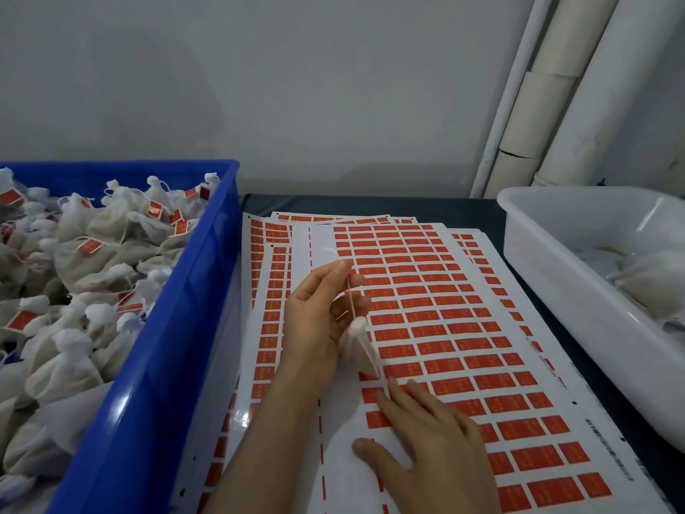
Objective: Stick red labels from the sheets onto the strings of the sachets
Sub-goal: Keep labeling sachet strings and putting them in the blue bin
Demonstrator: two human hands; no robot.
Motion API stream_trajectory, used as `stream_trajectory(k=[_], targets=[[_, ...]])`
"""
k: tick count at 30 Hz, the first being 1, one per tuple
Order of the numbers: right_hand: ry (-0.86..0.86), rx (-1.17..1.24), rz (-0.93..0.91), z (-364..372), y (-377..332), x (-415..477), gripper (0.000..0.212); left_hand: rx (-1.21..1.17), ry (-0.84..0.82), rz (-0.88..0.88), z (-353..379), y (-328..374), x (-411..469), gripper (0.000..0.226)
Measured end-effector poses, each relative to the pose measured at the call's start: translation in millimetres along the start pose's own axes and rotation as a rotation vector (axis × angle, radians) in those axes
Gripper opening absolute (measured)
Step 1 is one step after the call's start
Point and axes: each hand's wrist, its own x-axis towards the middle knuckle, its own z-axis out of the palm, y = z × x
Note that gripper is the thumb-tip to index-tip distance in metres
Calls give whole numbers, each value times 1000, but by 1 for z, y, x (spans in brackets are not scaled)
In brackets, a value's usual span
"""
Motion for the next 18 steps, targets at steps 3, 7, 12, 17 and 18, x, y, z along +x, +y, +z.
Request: stream_trajectory(k=[3,7,12,17,18], targets=[[50,-42,7,4,2,1,83,3,-5,-39,1,-3,-2,14],[105,-124,-50,-2,-6,-2,71,7,-48,-79,2,-8,-6,27],[397,-145,-165,0,-2,-3,76,-1,-48,-98,3,-8,-3,27],[455,-87,-233,-1,-6,1,29,-5,-39,-113,1,-9,1,26],[445,-31,-222,1,-6,1,37,-6,-44,-116,1,-10,1,26]])
